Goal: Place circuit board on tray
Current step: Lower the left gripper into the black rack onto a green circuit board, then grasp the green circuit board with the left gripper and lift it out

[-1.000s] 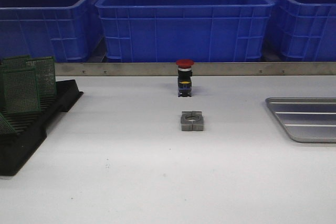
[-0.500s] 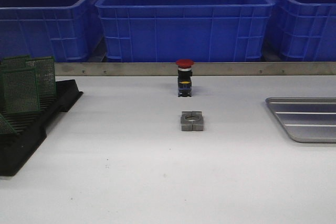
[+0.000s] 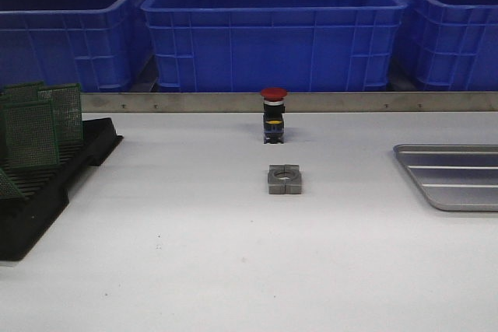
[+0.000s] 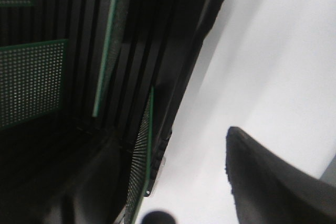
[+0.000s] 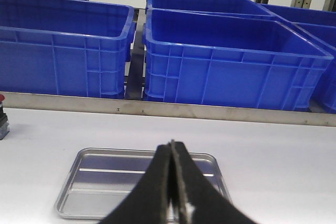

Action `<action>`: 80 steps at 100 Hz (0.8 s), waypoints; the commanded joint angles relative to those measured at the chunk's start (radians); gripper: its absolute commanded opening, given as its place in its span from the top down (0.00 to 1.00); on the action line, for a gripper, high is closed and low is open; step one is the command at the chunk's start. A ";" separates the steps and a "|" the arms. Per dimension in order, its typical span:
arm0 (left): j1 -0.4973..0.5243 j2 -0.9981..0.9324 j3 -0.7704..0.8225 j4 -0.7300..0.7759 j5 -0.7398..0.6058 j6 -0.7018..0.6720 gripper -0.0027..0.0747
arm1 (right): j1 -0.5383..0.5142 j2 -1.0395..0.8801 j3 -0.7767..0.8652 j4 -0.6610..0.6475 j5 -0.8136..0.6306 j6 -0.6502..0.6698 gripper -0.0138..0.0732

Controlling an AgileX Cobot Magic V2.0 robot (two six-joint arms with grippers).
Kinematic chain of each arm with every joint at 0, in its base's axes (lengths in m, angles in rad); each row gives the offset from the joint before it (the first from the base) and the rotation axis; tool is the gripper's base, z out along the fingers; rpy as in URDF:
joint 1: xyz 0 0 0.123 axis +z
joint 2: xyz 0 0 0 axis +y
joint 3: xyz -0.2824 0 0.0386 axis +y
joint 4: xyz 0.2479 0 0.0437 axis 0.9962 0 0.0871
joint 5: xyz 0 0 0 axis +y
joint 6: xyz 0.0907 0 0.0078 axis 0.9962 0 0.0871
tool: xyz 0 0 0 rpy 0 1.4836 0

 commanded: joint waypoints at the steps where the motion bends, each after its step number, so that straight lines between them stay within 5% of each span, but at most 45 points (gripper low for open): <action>1: 0.028 0.000 -0.029 0.010 -0.051 -0.003 0.42 | -0.004 -0.025 -0.013 -0.009 -0.085 0.004 0.97; 25: 0.076 0.014 -0.029 0.008 -0.076 -0.003 0.47 | -0.004 -0.025 -0.013 -0.009 -0.085 0.004 0.97; 50: 0.076 0.014 -0.029 0.008 -0.090 -0.003 0.99 | -0.004 -0.025 -0.013 -0.009 -0.085 0.004 0.97; 80: 0.076 -0.015 -0.041 0.082 -0.056 -0.003 0.99 | -0.004 -0.025 -0.013 -0.009 -0.085 0.004 0.97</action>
